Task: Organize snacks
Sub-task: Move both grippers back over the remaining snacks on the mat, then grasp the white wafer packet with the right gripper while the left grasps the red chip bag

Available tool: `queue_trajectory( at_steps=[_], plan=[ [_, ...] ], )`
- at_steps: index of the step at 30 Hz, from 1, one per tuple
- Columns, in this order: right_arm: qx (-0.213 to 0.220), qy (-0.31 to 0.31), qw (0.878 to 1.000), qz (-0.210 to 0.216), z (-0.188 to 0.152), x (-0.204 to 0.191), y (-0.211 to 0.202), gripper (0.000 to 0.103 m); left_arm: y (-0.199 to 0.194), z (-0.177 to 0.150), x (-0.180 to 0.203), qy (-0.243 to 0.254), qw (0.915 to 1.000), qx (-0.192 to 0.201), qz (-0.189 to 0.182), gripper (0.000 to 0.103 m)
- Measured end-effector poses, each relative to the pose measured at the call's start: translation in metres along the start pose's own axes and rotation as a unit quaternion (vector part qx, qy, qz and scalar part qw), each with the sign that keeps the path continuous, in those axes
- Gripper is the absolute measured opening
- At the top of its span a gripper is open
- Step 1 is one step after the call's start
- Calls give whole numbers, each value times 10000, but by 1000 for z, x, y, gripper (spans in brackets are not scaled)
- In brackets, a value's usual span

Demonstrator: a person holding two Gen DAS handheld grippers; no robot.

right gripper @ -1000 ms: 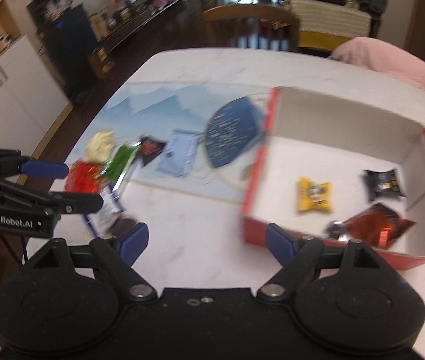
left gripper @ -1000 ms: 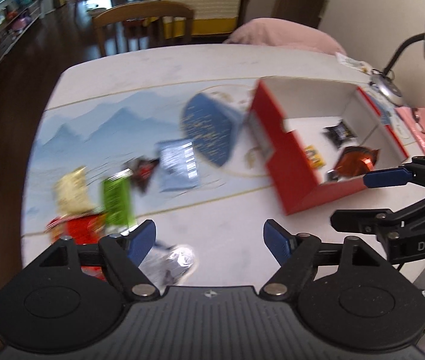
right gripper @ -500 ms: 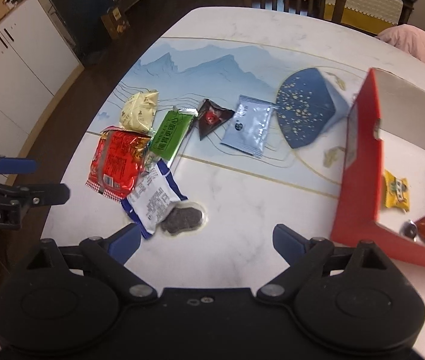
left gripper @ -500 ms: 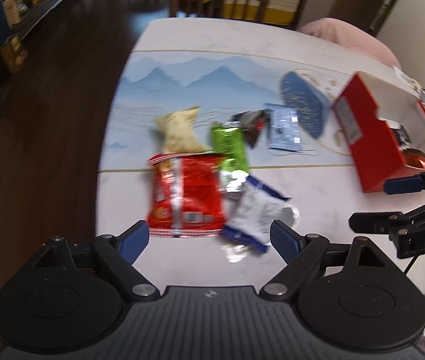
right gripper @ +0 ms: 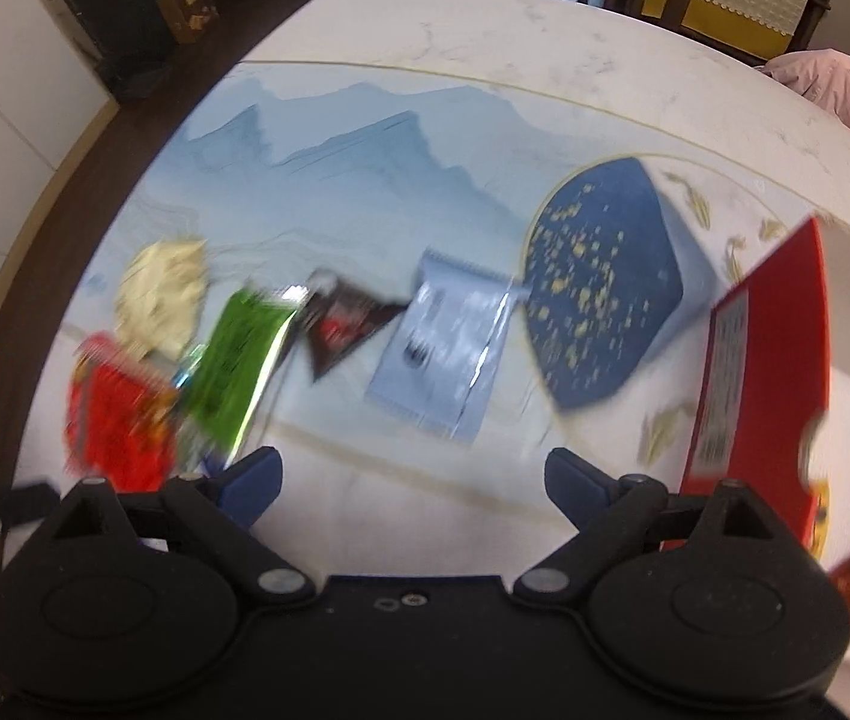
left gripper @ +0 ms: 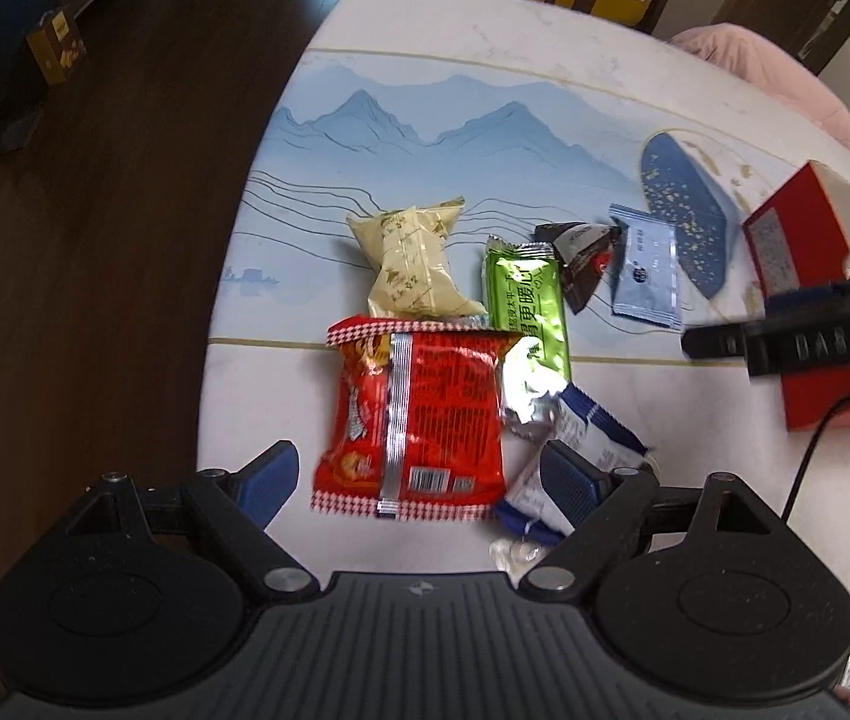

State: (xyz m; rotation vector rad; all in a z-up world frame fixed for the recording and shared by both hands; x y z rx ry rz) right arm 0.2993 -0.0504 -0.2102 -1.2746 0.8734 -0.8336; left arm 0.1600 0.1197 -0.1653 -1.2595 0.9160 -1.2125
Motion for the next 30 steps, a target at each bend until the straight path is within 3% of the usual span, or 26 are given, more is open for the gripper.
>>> queue_trajectory(
  at_steps=[6,13,26,30],
  plan=[
    [-121,89,9999,-35,38,10,23,93,24,20,2,-91,9994,-299,118,88],
    [-206,110,9997,-93,59,13,43,89,47,32,-4,-294,9976,-609,149,88],
    [-305,110,9994,-135,62,16,60,74,74,38,-7,-429,9953,-855,171,88],
    [-223,45,9995,-229,63,14,60,63,75,38,-7,-415,9953,-856,197,88]
  ],
)
Point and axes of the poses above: each gripper's, at about its wrist camera, not at the fingertips, and y roughly the way its jaws point, x to its right, z to its top, the point moved 7 cm from there along y, roughly the way its jaws point, and after that the axes turned 11 degrees about -x, right-handed, at the moved point
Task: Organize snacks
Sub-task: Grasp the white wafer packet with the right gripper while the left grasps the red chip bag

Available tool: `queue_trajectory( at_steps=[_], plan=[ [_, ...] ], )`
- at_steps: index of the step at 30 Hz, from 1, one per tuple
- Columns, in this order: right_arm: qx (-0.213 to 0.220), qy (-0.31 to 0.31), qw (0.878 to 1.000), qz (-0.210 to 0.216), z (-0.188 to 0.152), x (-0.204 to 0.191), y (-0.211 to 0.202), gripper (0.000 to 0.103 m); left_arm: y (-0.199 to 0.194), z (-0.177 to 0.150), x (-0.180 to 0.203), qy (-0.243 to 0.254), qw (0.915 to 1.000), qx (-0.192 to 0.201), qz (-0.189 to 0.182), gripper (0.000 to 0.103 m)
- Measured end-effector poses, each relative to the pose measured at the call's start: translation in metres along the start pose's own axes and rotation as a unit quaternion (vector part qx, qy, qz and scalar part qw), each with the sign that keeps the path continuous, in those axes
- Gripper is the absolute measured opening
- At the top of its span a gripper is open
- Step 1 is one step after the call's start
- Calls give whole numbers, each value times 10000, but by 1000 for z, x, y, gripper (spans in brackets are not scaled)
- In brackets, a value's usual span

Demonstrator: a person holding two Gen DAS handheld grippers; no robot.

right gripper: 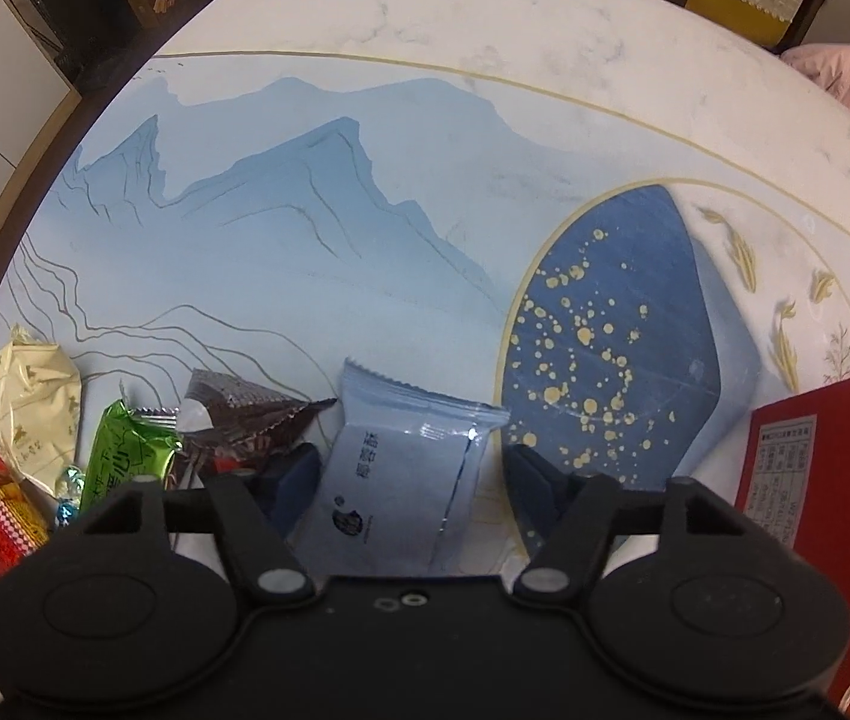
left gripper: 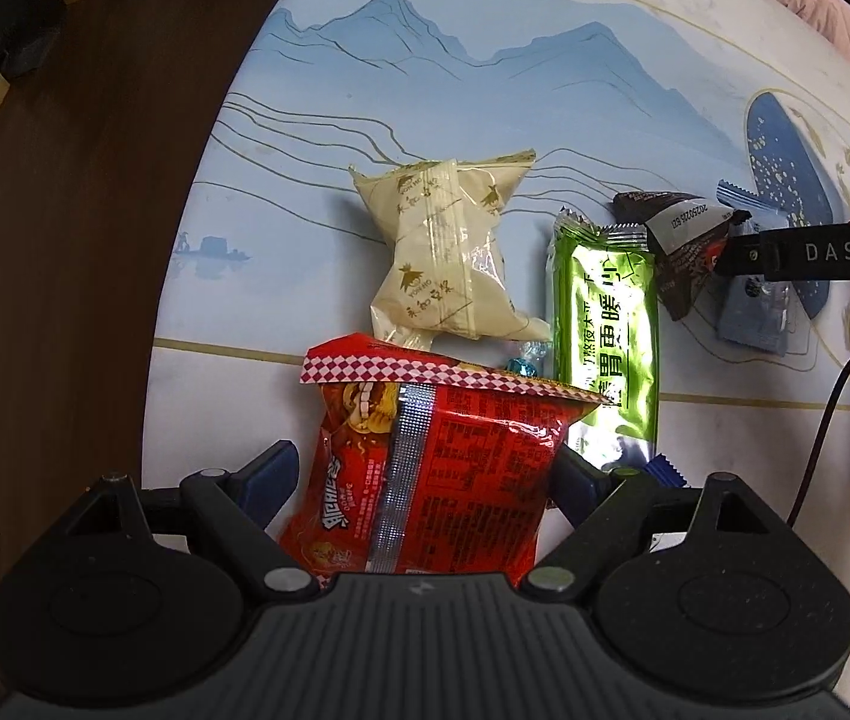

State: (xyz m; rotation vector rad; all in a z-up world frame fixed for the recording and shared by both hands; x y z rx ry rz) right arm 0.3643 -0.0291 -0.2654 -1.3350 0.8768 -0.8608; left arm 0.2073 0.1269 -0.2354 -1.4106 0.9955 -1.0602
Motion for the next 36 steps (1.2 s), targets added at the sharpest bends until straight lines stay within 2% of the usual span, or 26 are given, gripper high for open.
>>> queue_trajectory(
  at_steps=[4,9,13,23,36],
  plan=[
    [50,-60,10000,-27,-1,-2,-2,51,1,0,1,61,10000,0,26,85],
    [121,-98,9999,-37,-4,-4,-4,47,2,-1,6,202,9997,19,131,74],
    [132,-105,9999,-5,-8,-2,-5,47,0,-2,7,217,9997,63,126,70],
    [29,-155,9999,36,-22,-2,-10,47,-9,-7,-2,57,9999,112,-23,69],
    [155,-147,9997,131,-62,-7,-41,47,-27,-27,-16,2,9993,276,-237,69]
  ],
)
Point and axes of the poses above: each gripper's, at about its wrist camera, not at the fingertips, and y roughly the way its jaws point, x to its right, z to its top, the point moved 7 cm from there along y, roughly the way its jaws point, and after that the axes turned 11 degrees about -x, right-handed, at the moved point
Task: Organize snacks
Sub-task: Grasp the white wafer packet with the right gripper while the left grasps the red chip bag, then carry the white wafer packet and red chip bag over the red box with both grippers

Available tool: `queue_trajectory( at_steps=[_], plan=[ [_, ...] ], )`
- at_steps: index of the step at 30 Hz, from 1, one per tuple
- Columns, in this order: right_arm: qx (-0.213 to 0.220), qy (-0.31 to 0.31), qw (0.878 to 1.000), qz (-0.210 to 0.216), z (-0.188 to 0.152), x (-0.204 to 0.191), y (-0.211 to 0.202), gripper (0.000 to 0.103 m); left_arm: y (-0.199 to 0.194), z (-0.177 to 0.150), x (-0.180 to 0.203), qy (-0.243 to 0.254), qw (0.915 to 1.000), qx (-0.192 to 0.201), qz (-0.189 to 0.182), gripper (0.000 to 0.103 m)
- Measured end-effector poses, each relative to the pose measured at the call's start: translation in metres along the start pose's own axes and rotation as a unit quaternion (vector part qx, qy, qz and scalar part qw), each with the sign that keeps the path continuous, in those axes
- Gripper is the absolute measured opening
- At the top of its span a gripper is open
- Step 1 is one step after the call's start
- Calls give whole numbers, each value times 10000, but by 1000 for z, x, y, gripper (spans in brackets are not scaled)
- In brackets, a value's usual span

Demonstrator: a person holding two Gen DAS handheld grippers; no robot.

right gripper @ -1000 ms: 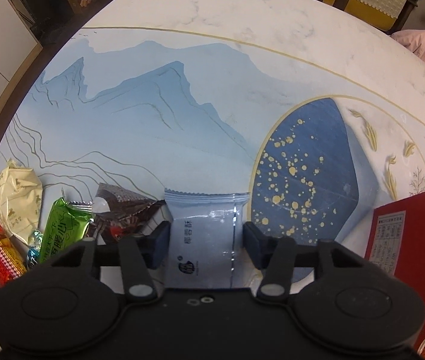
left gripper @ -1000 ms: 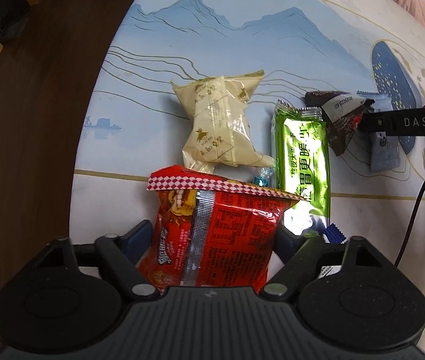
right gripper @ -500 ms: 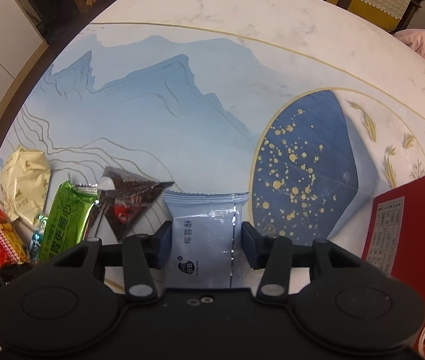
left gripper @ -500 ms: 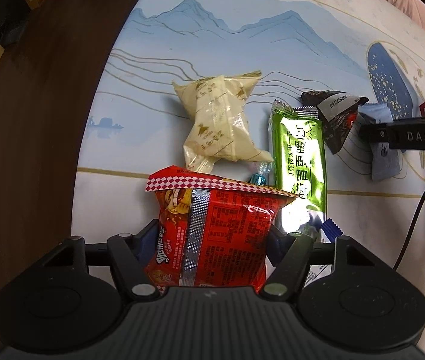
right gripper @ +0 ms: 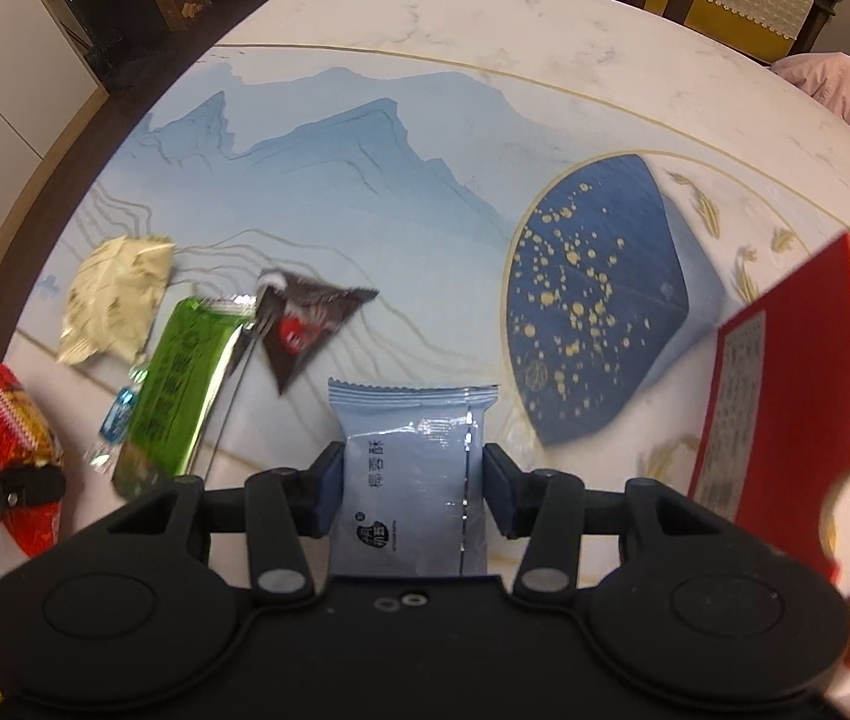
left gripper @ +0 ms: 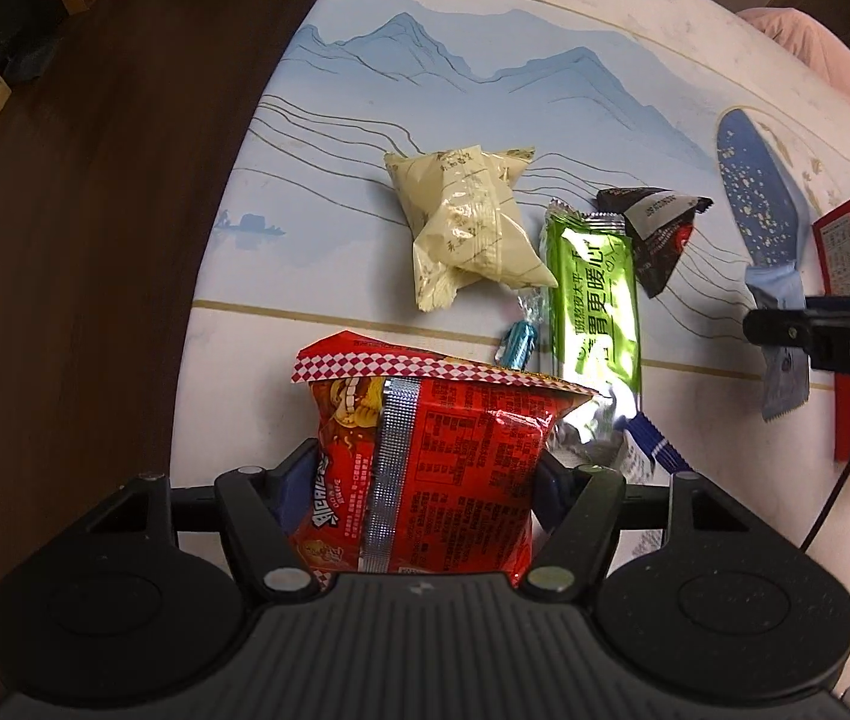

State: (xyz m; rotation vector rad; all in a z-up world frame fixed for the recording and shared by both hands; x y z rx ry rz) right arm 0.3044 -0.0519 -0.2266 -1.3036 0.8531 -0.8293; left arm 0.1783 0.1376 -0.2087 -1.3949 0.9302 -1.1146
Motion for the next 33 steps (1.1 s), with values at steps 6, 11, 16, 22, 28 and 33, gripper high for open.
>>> queue_trajectory(
  at_steps=[6,11,16,22,28,33],
  plan=[
    [65,2,10000,42,-25,-6,-17,47,-12,-14,-4,7,10000,-3,-51,69],
    [93,20,9999,72,-49,-11,-30,47,-25,-28,-5,118,9999,7,-102,69],
    [149,77,9998,117,-73,-11,-47,47,-38,-42,0,286,9994,-2,-182,69],
    [257,144,9995,145,-97,-5,-76,47,-59,-54,18,620,9977,13,-285,69],
    [338,190,9991,180,-117,14,-103,47,-81,-61,53,1045,9938,64,-382,69],
    [312,356,9984,310,-134,44,-115,47,-90,-60,91,1439,9888,42,-396,69]
  ],
)
Point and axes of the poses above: each gripper's, at about its wrist camera, not at the fingertips, and y roughly the way its jaws point, x to its right, z to its top, the point moved 7 cm from there along y, roughly the way its jaws point, and after that the axes turned 11 degrees about -x, right-handed, at the moved point
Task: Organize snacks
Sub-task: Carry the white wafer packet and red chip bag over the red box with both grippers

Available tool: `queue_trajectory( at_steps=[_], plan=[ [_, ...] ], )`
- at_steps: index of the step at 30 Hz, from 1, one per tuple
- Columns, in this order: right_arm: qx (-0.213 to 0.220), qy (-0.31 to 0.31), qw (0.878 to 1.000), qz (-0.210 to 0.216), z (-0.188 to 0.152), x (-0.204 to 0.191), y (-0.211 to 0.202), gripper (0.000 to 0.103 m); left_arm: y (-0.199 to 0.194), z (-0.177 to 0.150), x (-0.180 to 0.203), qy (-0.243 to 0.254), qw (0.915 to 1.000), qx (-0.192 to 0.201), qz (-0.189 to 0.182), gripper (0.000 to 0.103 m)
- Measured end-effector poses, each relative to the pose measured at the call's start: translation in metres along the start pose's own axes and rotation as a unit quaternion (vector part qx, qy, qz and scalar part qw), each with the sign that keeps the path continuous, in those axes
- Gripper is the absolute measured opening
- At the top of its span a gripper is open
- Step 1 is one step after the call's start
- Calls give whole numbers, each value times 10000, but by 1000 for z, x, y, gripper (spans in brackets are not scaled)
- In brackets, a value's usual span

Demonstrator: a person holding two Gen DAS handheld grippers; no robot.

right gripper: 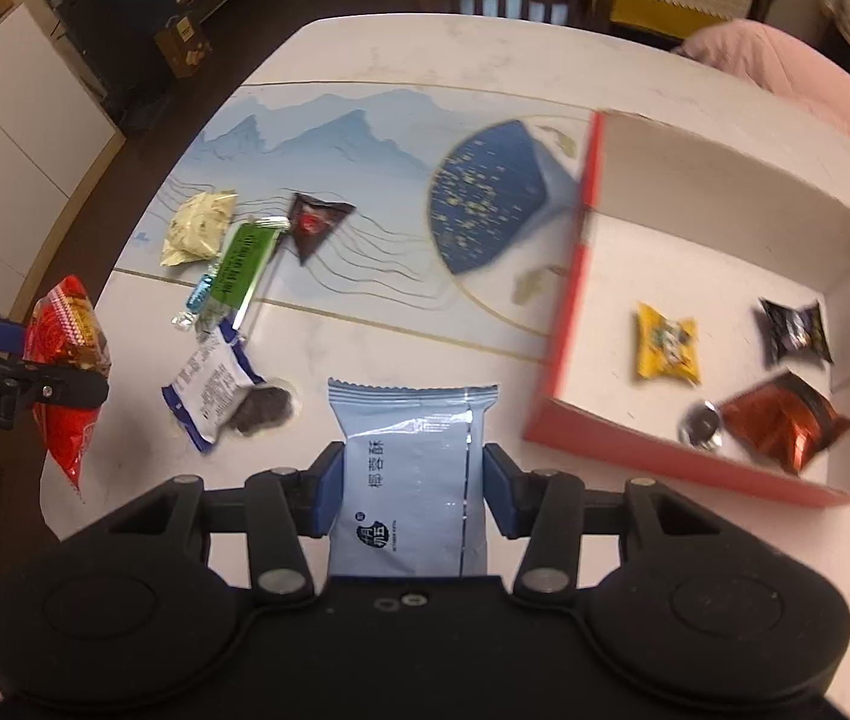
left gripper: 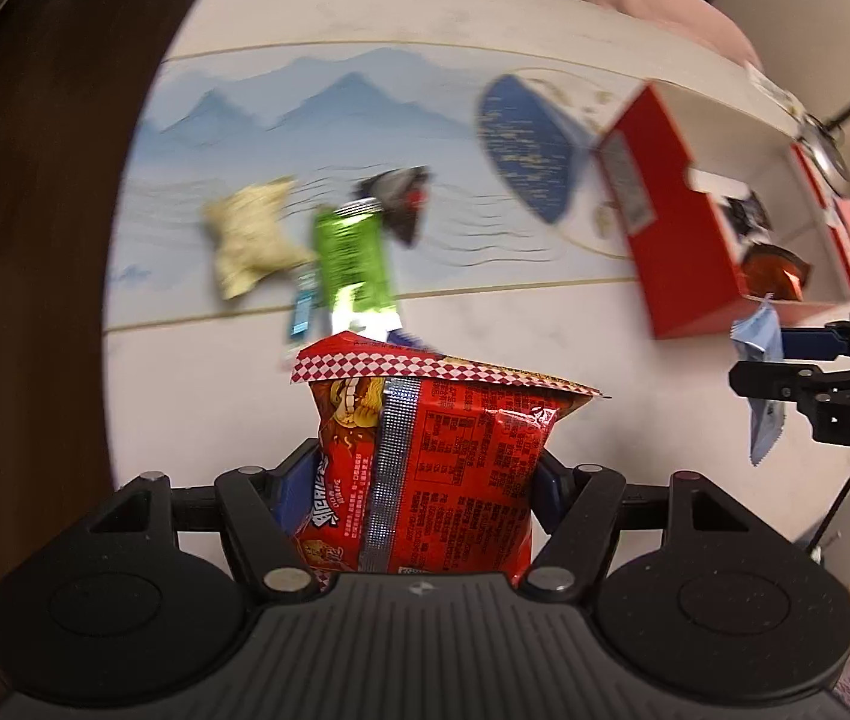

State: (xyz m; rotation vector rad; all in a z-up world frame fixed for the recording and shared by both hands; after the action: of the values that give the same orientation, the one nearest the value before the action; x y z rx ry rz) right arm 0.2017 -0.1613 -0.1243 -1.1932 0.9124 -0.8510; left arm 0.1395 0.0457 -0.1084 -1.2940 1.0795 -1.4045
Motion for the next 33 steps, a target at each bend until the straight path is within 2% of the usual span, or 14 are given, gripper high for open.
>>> queue_trajectory(
  at_steps=[8,21,27,33],
  plan=[
    [39,275,9996,-112,-11,79,-24,47,-4,39,87,609,9981,-57,-7,69],
    [189,709,9966,-386,5,216,-35,47,11,127,230,1264,9917,-59,209,69],
    [142,859,9951,-471,20,261,-18,47,31,166,276,1376,9895,-24,432,69],
    [35,834,9955,-451,32,276,5,47,69,195,296,1355,9882,-299,653,69]
  ],
)
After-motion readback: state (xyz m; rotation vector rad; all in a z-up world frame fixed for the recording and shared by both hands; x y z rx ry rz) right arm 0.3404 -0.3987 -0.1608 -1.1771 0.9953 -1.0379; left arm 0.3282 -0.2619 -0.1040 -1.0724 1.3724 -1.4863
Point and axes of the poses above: each gripper's, at about its wrist camera, not at the fingertips, and y roughly the way its jaws point, x to its right, z to its top, the point moved 7 cm from there along y, roughly the way its jaws point, and after that the axes turned 11 degrees about -x, right-handed, at the moved point
